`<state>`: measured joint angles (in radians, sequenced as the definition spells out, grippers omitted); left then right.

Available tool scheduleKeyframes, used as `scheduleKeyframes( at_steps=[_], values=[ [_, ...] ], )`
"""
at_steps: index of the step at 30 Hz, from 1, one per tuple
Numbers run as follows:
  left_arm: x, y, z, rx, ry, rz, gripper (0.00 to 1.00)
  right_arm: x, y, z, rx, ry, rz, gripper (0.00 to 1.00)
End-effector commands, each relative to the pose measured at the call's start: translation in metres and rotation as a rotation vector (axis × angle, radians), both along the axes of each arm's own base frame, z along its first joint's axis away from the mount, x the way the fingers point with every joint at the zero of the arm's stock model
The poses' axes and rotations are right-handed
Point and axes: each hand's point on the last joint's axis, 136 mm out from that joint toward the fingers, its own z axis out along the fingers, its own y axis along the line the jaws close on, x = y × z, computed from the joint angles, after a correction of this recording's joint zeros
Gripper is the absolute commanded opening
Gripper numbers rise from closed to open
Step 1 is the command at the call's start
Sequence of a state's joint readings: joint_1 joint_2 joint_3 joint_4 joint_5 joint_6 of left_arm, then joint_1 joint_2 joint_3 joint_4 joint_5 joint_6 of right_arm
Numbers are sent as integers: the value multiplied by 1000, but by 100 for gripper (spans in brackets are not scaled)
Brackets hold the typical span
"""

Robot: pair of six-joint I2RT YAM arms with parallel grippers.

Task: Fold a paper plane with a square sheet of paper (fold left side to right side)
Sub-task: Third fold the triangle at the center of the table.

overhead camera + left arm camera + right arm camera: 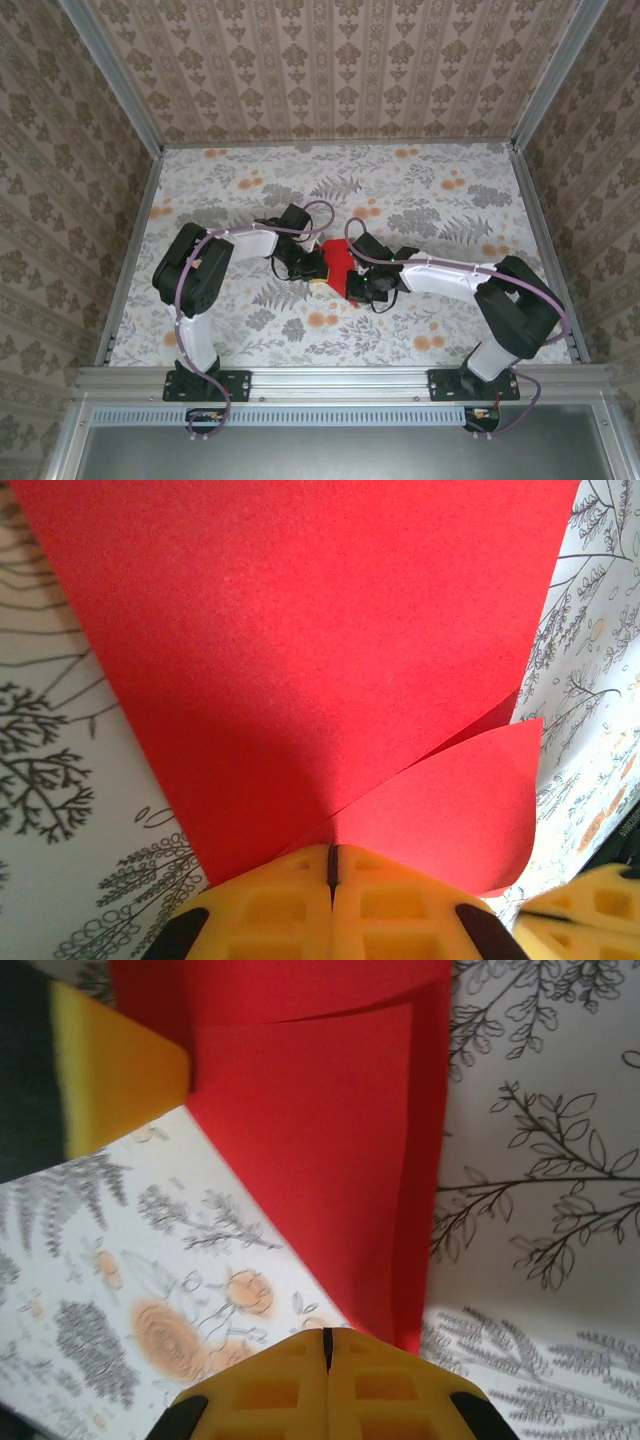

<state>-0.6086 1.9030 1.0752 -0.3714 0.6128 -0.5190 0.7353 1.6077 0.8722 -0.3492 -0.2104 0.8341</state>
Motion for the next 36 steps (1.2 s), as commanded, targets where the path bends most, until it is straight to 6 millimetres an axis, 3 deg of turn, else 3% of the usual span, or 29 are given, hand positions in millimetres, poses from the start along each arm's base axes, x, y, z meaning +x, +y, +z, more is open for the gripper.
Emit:
scheduleKeyframes(
  at_steps=[1,8,16,22,36],
  values=[
    [-8,24,-38,164,22,8,6,4,2,-6,-1,9,3,2],
    [-3,19,-28,141,4,3,6,-6,-13,-25,-56,65,-18,2],
    [15,5,17,65,-110,-12,12,-25,-26,-46,-114,153,-12,1],
    [4,-8,39,-3,-147,-66,11,-28,-32,-50,-140,169,-3,0],
    [-27,-36,19,-57,-74,-190,6,-29,-35,-54,-162,179,3,0]
  ],
)
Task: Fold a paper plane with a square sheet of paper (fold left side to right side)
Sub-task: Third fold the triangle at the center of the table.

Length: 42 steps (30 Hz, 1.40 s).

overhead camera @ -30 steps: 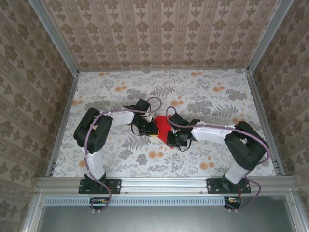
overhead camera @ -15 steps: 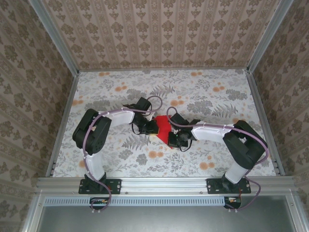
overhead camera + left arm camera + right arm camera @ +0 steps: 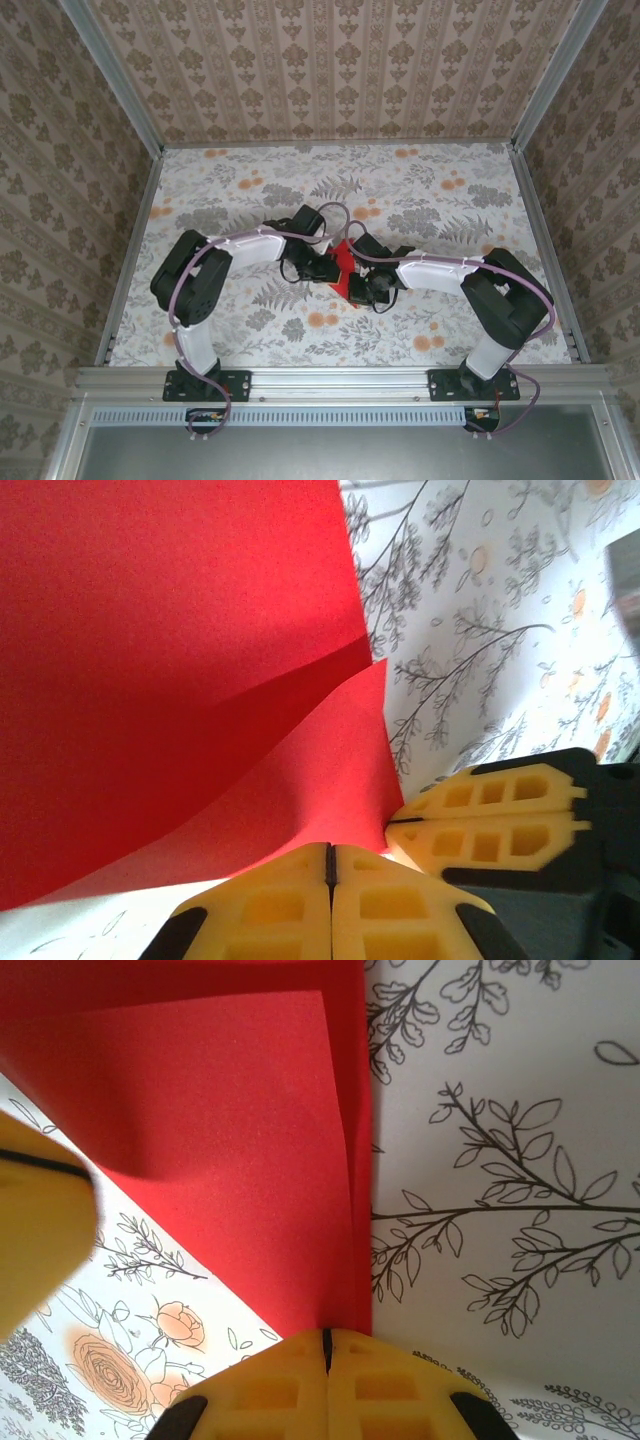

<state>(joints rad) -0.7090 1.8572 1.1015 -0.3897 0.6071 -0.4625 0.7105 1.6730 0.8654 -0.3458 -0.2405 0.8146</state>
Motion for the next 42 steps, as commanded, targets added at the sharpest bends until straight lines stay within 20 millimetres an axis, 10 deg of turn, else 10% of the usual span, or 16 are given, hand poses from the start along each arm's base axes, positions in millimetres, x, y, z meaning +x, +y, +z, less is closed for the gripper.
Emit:
scheduleKeyframes(
  at_steps=[1,42],
  values=[
    [-4,-7,-5,-14,9,-51,6,-27,-28,-33,-137,118,1,0],
    [20,40,-39,92,-33,-7,4,-31,-32,-37,-151,145,9,0]
  ],
)
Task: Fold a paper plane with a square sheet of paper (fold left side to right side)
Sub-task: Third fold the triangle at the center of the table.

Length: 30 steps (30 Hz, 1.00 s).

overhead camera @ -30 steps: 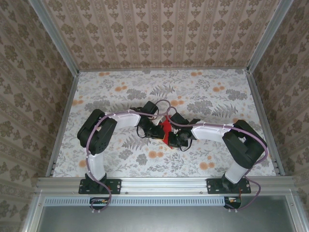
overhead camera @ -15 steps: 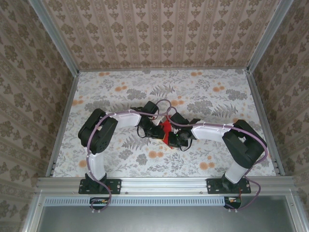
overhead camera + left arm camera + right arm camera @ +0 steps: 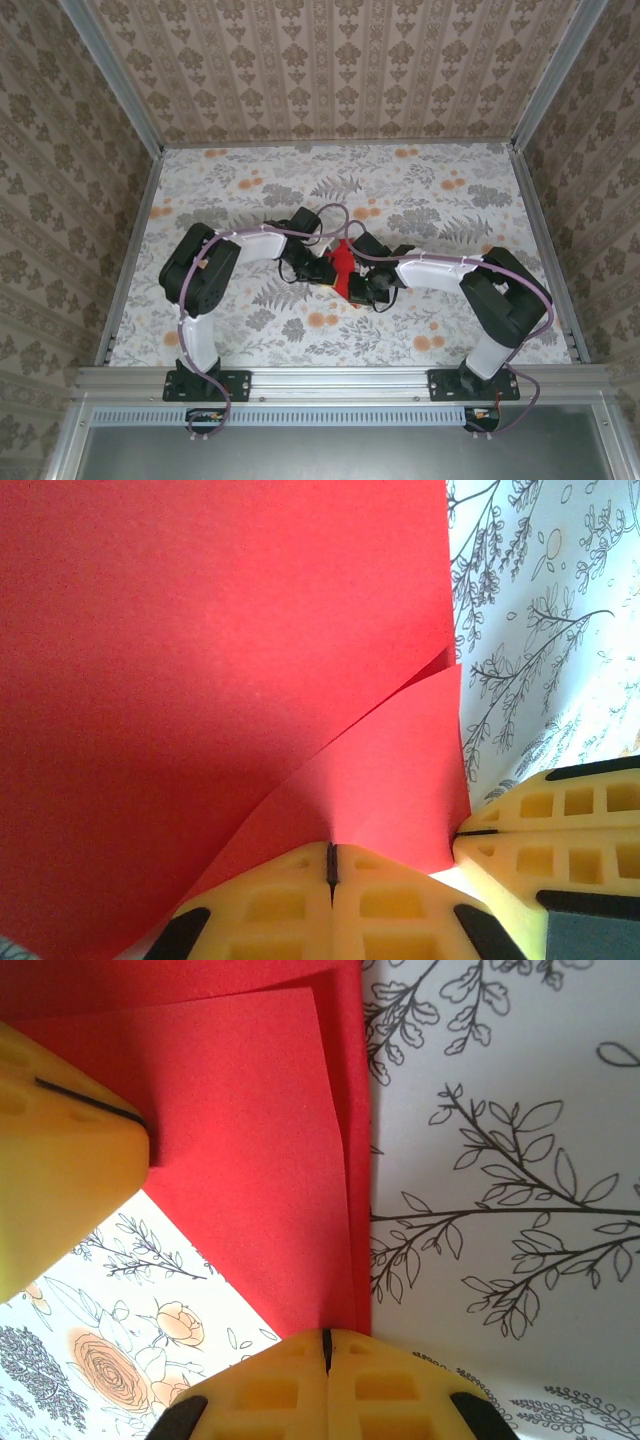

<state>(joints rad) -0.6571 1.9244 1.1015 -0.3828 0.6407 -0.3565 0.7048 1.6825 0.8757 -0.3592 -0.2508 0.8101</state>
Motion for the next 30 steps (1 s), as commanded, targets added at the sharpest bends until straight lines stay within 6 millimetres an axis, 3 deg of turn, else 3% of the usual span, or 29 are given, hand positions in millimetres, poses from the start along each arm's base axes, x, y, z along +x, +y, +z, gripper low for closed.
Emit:
scheduleKeyframes(
  at_steps=[1,13,30],
  values=[
    [12,30,-18,97,-37,37,4,-31,-32,-36,-151,132,10,0],
    [33,43,-17,92,-54,75,5,-32,-31,-36,-145,135,19,0],
    [46,61,-12,96,-78,103,6,-35,-31,-39,-147,152,24,0]
  ],
)
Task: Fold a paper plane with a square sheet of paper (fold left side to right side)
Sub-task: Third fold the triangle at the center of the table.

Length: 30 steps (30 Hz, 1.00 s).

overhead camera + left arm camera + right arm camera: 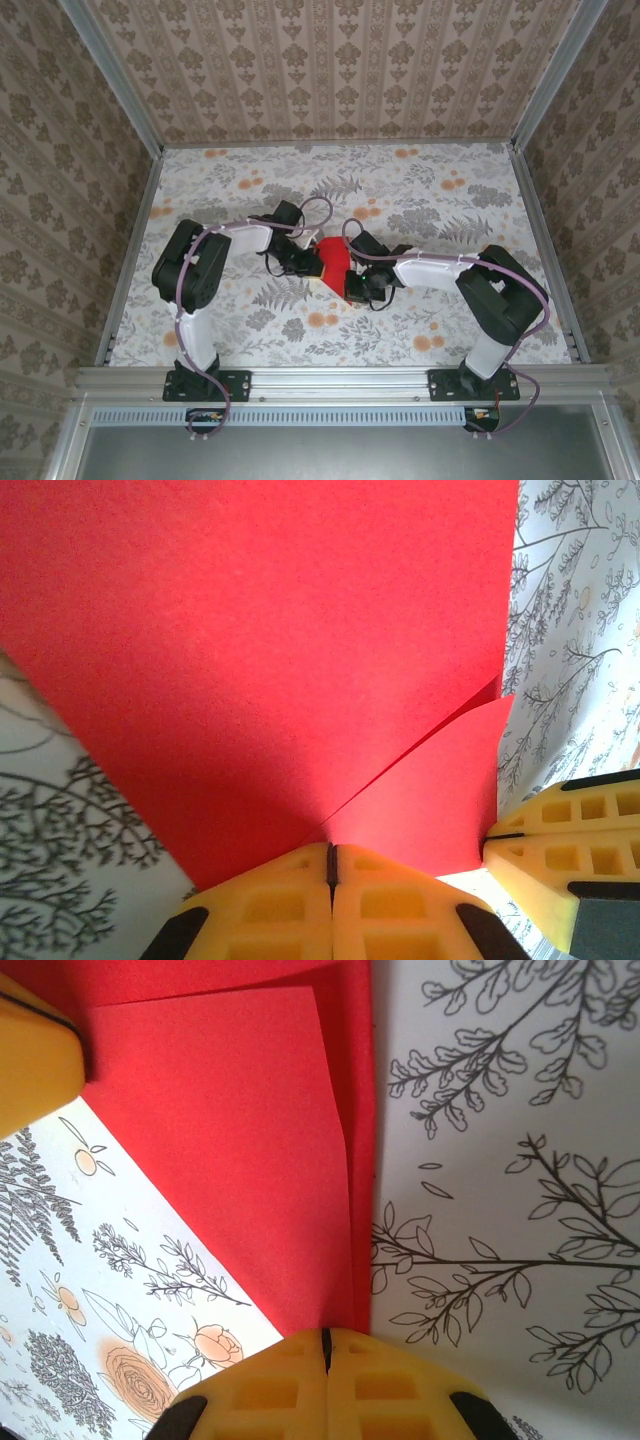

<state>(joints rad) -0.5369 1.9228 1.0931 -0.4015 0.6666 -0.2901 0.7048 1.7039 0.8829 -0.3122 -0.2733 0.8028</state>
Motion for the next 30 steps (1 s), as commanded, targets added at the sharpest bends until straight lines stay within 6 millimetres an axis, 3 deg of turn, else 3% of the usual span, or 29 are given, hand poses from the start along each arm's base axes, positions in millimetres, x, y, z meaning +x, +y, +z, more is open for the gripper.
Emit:
scheduleKeyframes(
  at_steps=[1,13,20,22,24,30],
  values=[
    [19,31,-11,117,-66,43,7,-41,-41,-39,-186,165,12,0],
    [27,35,5,93,-95,49,11,-39,-39,-37,-175,156,16,0],
    [37,40,34,42,-124,104,25,-22,-24,-20,-92,59,23,0],
    [36,43,46,27,-135,129,32,-10,-18,-5,-52,-5,31,6],
    [33,45,55,11,-140,162,38,1,-18,10,-36,-70,47,18],
    [22,51,72,-35,-122,290,51,28,-33,48,-19,-243,110,49]
  ],
)
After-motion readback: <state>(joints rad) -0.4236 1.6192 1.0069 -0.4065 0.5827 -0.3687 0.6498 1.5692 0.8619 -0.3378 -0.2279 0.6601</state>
